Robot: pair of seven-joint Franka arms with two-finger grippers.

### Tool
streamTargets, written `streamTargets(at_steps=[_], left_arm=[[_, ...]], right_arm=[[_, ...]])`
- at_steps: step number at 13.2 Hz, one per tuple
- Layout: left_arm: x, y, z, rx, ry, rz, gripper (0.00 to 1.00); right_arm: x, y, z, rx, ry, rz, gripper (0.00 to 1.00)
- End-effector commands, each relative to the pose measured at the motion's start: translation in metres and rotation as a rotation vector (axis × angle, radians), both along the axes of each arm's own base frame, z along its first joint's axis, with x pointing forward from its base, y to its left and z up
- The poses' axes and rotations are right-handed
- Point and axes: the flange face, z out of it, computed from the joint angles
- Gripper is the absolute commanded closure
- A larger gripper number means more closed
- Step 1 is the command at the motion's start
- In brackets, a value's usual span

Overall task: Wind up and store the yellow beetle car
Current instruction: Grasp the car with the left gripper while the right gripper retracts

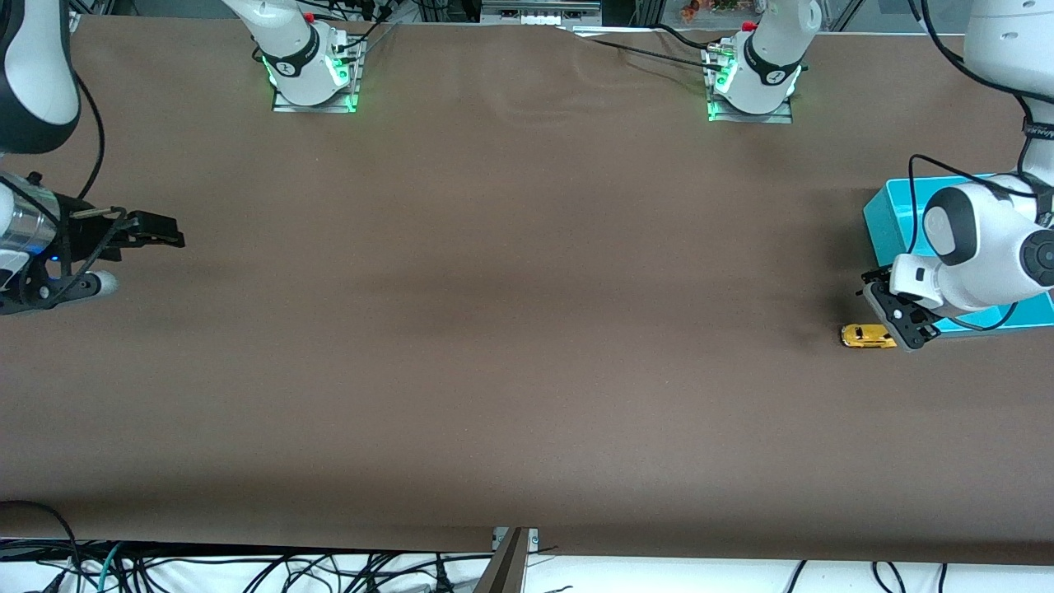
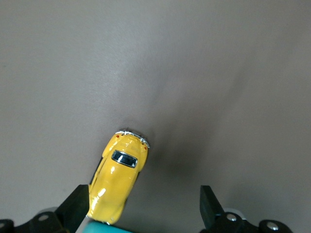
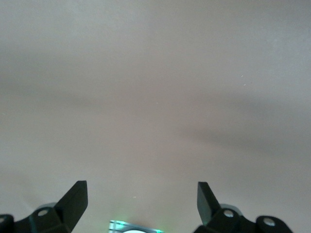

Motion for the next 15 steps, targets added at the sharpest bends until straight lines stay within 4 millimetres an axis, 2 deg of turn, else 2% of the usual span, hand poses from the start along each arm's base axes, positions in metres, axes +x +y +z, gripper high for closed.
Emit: streamTargets(at_steps=[1, 2, 3, 5, 7, 9, 10, 11, 12, 13, 15], left_arm=[[0.008, 0.004, -0.01, 0.009, -0.024, -0.152, 0.0], [0.007, 0.005, -0.02, 0.005, -0.016, -0.194, 0.0], [0.006, 0.006, -0.028, 0.003, -0.01, -0.212, 0.0], [0.003, 0.015, -0.04, 0.008, -0.007, -0.231, 0.0], [0.002, 0.016, -0.045, -0.013, -0.009, -0.24, 0.0], [0.002, 0.017, -0.046, -0.019, -0.015, -0.231, 0.01], [0.003, 0.018, -0.045, -0.029, -0.029, -0.212, 0.39], [0.004, 0.014, -0.044, -0.027, -0.03, -0.217, 0.95], [0.005, 0.013, -0.043, -0.027, -0.033, -0.22, 1.0], [0.006, 0.013, -0.041, -0.024, -0.035, -0.226, 1.0], [0.011, 0.012, -0.03, -0.019, -0.049, -0.245, 1.0]], right_arm=[[-0.01, 0.026, 0.014, 0.001, 0.024, -0.001, 0.0], [-0.013, 0.048, 0.014, -0.024, 0.024, 0.022, 0.0], [-0.011, 0.047, 0.014, -0.051, 0.014, -0.003, 0.0], [-0.007, 0.034, 0.014, -0.053, -0.003, -0.015, 0.0], [-0.009, 0.024, 0.04, -0.065, -0.09, -0.047, 0.0], [-0.002, 0.011, 0.053, -0.073, -0.182, -0.07, 0.0], [-0.007, 0.007, 0.067, -0.073, -0.217, -0.078, 0.0], [-0.012, 0.002, 0.072, -0.078, -0.222, -0.097, 0.0], [-0.012, -0.009, 0.071, -0.083, -0.231, -0.108, 0.0], [-0.015, -0.019, 0.076, -0.087, -0.239, -0.117, 0.0], [-0.022, -0.043, 0.068, -0.096, -0.217, -0.164, 0.0]])
